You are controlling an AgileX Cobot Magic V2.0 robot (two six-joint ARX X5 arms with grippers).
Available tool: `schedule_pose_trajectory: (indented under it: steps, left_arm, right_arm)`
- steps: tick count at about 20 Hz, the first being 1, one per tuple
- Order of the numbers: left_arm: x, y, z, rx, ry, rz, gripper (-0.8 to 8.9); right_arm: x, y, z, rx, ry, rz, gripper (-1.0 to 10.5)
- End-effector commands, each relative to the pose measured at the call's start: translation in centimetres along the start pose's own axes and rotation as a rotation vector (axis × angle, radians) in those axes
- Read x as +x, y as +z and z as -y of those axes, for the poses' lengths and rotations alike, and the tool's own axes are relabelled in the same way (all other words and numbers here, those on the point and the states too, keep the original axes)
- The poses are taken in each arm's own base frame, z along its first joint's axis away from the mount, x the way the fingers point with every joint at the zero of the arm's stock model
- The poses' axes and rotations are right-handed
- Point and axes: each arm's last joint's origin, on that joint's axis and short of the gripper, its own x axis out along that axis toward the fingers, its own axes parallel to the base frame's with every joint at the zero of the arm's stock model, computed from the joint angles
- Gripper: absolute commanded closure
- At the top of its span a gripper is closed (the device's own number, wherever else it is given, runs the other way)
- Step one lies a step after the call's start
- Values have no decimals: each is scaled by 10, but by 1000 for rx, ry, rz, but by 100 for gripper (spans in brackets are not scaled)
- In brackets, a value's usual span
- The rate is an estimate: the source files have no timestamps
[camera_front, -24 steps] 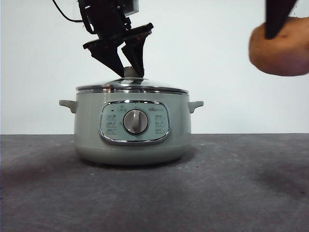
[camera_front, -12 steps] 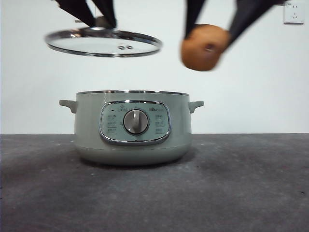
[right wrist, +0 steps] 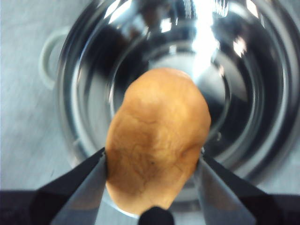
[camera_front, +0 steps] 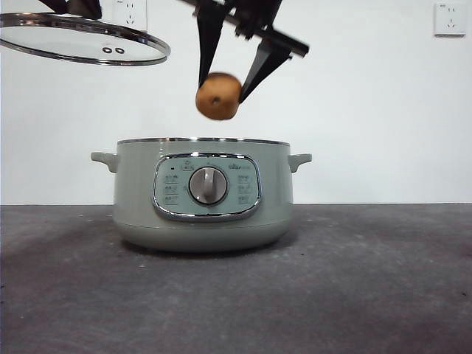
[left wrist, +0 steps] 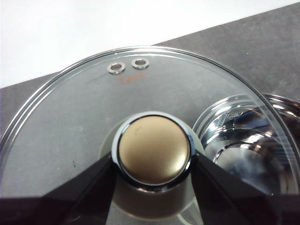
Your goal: Pick up the potato,open the lid,put the potato in the pot,close the lid
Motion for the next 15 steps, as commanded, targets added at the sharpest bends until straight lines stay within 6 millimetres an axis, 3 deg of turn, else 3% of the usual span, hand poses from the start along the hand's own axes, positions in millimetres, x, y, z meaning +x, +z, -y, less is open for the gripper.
schedule_pose_trajectory:
  steps: [1,9,15]
  left_arm:
    - [-12,8,-2,8,6,76,816]
    - [-12,5,-3,10,5,46,816]
    - [-12,4,-3,9,5,40,816]
  right_arm:
    - [25,7,2,-11,-9,-21,947]
    - [98,10,15,-16,-39,-84,946]
    - [115,6,17,-24,-48,-125,932]
